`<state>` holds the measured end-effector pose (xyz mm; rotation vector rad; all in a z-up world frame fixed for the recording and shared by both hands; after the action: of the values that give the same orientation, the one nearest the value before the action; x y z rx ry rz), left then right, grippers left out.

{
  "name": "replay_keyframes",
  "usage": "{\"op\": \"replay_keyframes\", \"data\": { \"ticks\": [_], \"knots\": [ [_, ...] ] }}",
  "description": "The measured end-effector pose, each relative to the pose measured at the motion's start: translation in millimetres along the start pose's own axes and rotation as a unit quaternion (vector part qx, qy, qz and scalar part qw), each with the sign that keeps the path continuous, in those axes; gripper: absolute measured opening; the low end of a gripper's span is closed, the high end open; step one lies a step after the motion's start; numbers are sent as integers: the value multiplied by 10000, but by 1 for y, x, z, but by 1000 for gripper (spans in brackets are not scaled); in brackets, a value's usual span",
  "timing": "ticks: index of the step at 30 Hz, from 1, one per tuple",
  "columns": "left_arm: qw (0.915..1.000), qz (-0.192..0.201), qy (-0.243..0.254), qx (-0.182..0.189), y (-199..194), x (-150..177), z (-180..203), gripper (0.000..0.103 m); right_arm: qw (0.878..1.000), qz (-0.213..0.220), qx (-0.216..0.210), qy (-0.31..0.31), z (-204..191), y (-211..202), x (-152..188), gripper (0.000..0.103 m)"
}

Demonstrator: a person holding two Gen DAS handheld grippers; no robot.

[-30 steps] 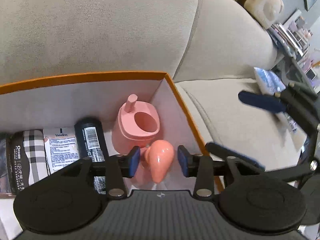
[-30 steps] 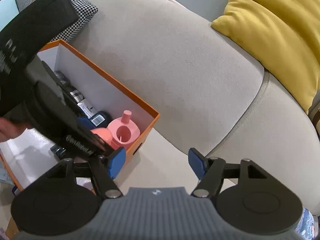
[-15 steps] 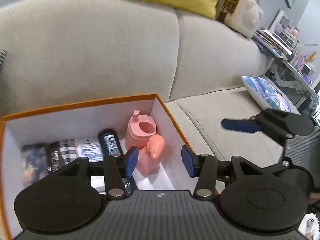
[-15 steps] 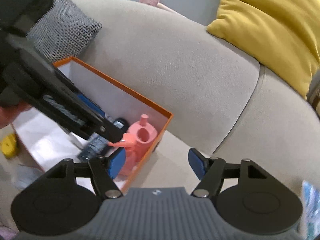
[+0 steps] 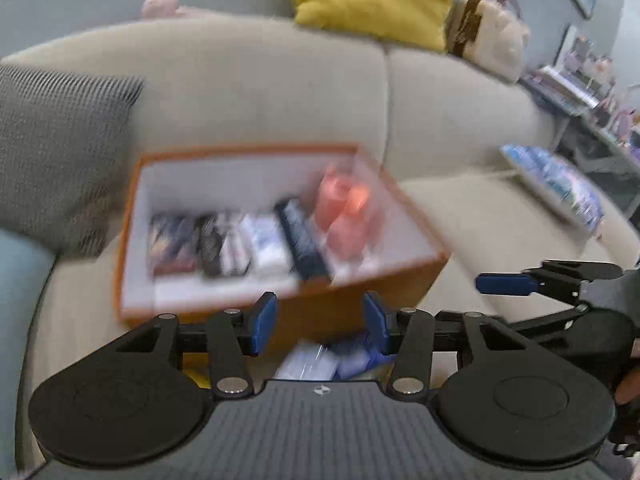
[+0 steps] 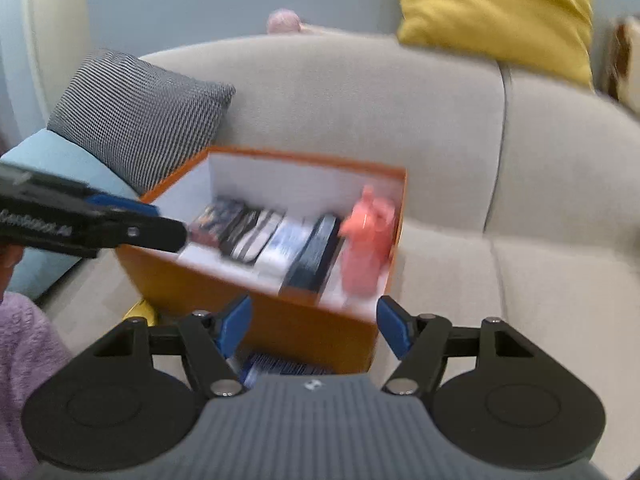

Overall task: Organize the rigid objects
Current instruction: 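Raise both tools out of the shoebox and move toward the gold box and clear cube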

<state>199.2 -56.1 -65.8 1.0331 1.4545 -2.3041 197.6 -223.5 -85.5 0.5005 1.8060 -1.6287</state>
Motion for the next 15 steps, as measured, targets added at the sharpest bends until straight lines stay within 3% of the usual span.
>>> {"op": "replay_keyframes", "data": {
  "ticks": [5, 7, 11, 15],
  "knots": [
    [9992, -309, -88, -225, 14, 46, -10, 56, 9960, -694, 54, 553, -9, 18, 57, 72],
    [9991, -332, -65, -264, 21, 55, -11, 56, 9945, -845, 124, 607, -12, 27, 72, 81],
    [9984, -361, 74, -418, 30, 64, -13, 58, 9927, -1045, 225, 567, -15, 43, 83, 81],
    [9979, -288, 462, -362, 43, 63, -8, 73, 9894, -1198, 272, 774, -9, 59, 88, 81]
  ]
}}
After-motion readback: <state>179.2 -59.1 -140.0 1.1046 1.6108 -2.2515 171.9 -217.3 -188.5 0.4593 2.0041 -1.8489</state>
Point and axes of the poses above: each gripper's, at about its wrist camera, not at the fingertips, and y roughly the way its jaws point, z to its right, x to its underside, the point moved 9 cm from there along y, roughly the way its jaws point, and after that the axes turned 7 degrees about x, right-handed, at the moved point
